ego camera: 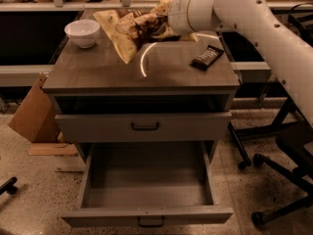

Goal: Pick brown chip bag from middle drawer and place on counter

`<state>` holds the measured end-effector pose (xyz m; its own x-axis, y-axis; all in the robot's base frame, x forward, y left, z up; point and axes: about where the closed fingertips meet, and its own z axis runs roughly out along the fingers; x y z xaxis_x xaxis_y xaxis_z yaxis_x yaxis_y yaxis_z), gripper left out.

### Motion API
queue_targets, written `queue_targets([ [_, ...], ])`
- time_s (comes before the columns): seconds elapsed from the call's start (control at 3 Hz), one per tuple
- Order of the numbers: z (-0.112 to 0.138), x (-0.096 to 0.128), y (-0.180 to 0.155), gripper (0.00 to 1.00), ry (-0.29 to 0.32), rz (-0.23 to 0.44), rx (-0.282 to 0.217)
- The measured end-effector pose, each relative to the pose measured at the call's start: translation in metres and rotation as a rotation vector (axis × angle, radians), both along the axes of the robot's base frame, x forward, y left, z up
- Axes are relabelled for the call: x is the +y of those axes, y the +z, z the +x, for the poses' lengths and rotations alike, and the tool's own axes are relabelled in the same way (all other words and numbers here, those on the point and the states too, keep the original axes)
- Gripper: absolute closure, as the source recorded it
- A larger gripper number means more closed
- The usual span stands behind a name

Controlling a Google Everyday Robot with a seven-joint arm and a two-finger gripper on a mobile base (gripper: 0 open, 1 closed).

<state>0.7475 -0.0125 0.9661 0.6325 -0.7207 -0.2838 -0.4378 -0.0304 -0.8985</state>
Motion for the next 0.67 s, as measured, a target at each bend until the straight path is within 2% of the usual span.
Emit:
queue_targets([
  [0.33, 0.024, 0.009, -0.003, 0.88, -0.031, 0.030, 0.011],
  [0.67, 0.038, 0.013, -0.005, 0.64, -0.066, 0.048, 0.029],
])
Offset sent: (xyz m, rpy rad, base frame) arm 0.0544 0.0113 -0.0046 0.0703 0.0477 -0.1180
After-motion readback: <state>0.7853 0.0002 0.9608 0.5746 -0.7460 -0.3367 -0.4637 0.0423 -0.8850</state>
